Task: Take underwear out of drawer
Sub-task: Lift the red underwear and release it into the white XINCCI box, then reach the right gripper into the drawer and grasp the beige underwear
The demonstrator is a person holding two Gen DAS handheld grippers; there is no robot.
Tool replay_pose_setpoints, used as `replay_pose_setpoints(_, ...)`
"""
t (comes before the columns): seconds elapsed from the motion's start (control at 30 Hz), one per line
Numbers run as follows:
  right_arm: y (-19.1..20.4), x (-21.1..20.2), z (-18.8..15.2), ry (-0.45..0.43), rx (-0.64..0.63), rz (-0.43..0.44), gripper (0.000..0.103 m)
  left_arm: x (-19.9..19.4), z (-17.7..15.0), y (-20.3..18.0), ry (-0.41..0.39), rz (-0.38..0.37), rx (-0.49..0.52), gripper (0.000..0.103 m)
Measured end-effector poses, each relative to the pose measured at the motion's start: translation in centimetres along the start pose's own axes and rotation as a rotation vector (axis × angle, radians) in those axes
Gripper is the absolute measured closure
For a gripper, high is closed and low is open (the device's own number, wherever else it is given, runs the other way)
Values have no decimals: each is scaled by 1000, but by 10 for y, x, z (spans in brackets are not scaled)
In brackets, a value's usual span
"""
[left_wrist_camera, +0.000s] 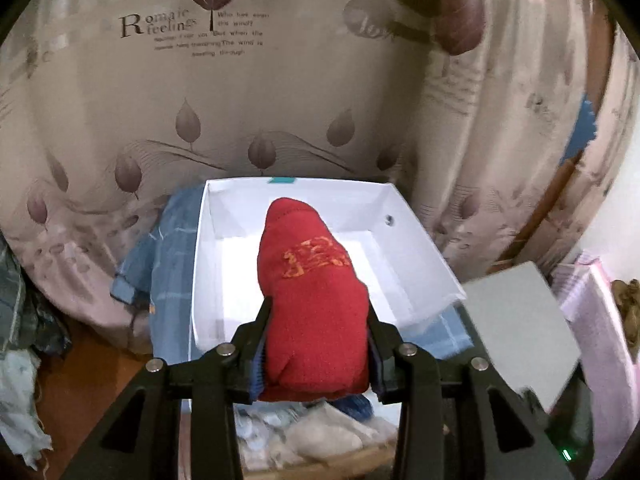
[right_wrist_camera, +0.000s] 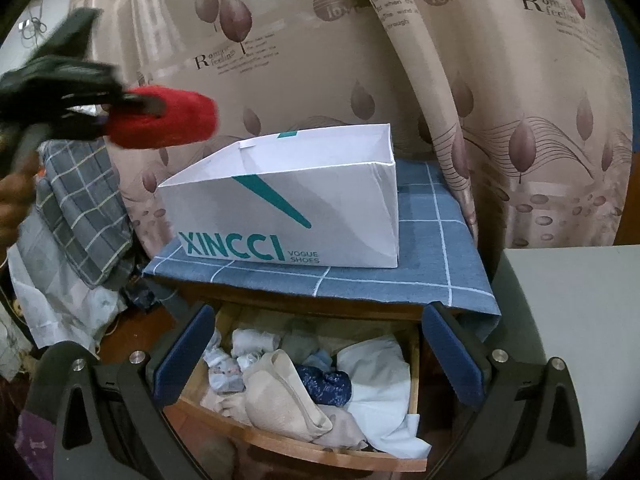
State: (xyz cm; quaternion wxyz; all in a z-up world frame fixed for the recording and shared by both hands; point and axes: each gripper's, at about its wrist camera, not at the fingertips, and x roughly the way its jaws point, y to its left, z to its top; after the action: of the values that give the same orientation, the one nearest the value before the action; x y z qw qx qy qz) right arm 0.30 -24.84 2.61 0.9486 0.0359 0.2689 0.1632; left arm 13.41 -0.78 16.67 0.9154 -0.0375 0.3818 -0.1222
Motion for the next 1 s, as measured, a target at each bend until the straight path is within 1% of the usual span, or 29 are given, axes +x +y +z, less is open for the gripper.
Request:
replay_pose_setpoints(0.07,-1,0,0,2,3,2,0,27,12,0,24,42,26,63)
replay_pose_setpoints(0.1,-1,-1,0,3,3,2,0,38,16,1,31,53,22,63)
replay_pose_setpoints(0.27,-2,-2,0,3,-3,4,0,87,35,17,93,53,-18,62)
replay_pose_setpoints(0.37,-2,-1,0,6,-3,5,0,109,42,24,109,85,-23,61)
replay_pose_setpoints(0.43,-3,-2,0,6,-3,7,0,124,46,29,133,107,-28,61)
replay_pose_setpoints(0.63,0,-1,-1,11,-16,9,0,150,51,42,177,131,-65,58)
replay_pose_setpoints(0.7,1,-1,-1,11,-20,9,0,158,52,47,204,131,-77,56)
replay_pose_setpoints(0.83,2,0,-1,13,-22,11,0,167,51,51,252,186,-74,53)
replay_pose_setpoints(0.9,2,0,-1,14,-23,15,0,167,50,51,249,196,-71,53)
replay_pose_setpoints(1.0,4,1,-2,18,-30,17,0,160,49,50,224,158,-91,53)
